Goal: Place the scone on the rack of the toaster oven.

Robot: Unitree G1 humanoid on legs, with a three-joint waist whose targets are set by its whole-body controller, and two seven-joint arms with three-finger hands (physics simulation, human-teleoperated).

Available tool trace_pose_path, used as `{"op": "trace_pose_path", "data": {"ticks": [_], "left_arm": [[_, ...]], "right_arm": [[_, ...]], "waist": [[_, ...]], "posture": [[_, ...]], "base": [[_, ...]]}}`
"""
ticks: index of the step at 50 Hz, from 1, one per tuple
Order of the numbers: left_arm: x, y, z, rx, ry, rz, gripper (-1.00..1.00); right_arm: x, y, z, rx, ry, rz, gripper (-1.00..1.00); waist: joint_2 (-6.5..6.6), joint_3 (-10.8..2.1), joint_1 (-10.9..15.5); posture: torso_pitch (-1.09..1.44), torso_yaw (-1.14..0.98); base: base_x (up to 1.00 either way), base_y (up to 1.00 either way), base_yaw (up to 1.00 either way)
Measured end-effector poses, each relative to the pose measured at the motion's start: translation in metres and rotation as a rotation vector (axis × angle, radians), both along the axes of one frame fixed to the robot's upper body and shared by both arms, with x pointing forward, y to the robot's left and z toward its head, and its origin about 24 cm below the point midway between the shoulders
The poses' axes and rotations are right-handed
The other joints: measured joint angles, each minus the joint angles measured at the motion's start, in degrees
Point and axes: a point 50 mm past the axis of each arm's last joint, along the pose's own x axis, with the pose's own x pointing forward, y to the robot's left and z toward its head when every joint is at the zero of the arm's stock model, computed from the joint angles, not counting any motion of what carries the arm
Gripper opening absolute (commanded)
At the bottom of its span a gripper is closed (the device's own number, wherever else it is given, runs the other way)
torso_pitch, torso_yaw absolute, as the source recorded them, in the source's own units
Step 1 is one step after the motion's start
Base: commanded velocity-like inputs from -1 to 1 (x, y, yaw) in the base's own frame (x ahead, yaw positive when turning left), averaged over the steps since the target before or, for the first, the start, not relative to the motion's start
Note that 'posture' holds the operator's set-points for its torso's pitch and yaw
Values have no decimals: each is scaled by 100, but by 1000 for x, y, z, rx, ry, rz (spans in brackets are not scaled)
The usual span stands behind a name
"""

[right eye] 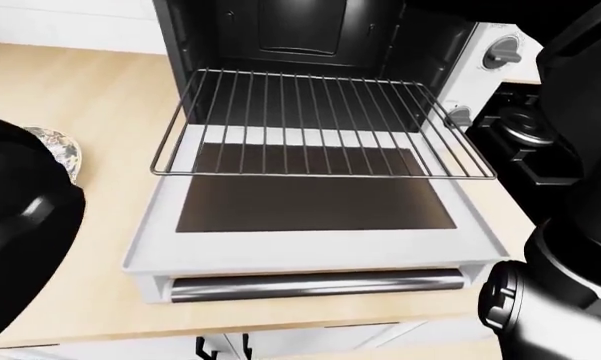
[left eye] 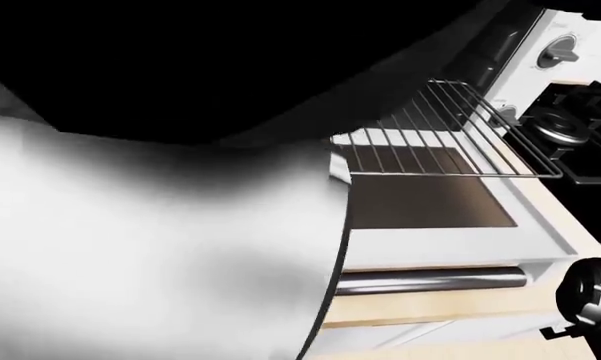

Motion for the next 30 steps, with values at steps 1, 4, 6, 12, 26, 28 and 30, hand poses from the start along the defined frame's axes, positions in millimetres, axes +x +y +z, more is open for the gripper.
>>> {"op": "trace_pose_path", "data": {"ticks": [1, 4, 6, 12, 26, 28, 30], "left_arm": [[0, -3, -1, 3, 1, -4, -95], [-2, -9, -3, 7, 14, -18, -95], [-5, -13, -3, 6, 18, -29, -95], [-4, -24, -9, 8, 9, -52, -95], [53, -19, -26, 45, -18, 53, -95], [62, -14, -26, 42, -18, 79, -95], [72, -10, -29, 44, -29, 106, -95]], "right_arm": [[0, 0, 0, -1, -2, 1, 100], [-1, 0, 1, -2, -8, 2, 100], [-1, 0, 1, 0, -6, 0, 100], [0, -1, 2, 3, -1, -1, 100], [-1, -2, 2, 6, -10, -1, 100], [-1, -1, 2, 6, -10, -2, 100], [0, -1, 0, 4, -1, 0, 100]], "waist": [[-3, -2, 0], [-13, 11, -4], [-16, 17, -3], [-25, 0, 1], [-1, -39, -27], [3, -37, -32], [10, -55, -31]], "posture": [[0, 0], [0, 0], [0, 0], [0, 0], [0, 0], [0, 0], [0, 0]], "base": [[0, 0, 0], [0, 0, 0], [0, 0, 0], [0, 0, 0], [0, 0, 0], [0, 0, 0], [0, 0, 0]]}}
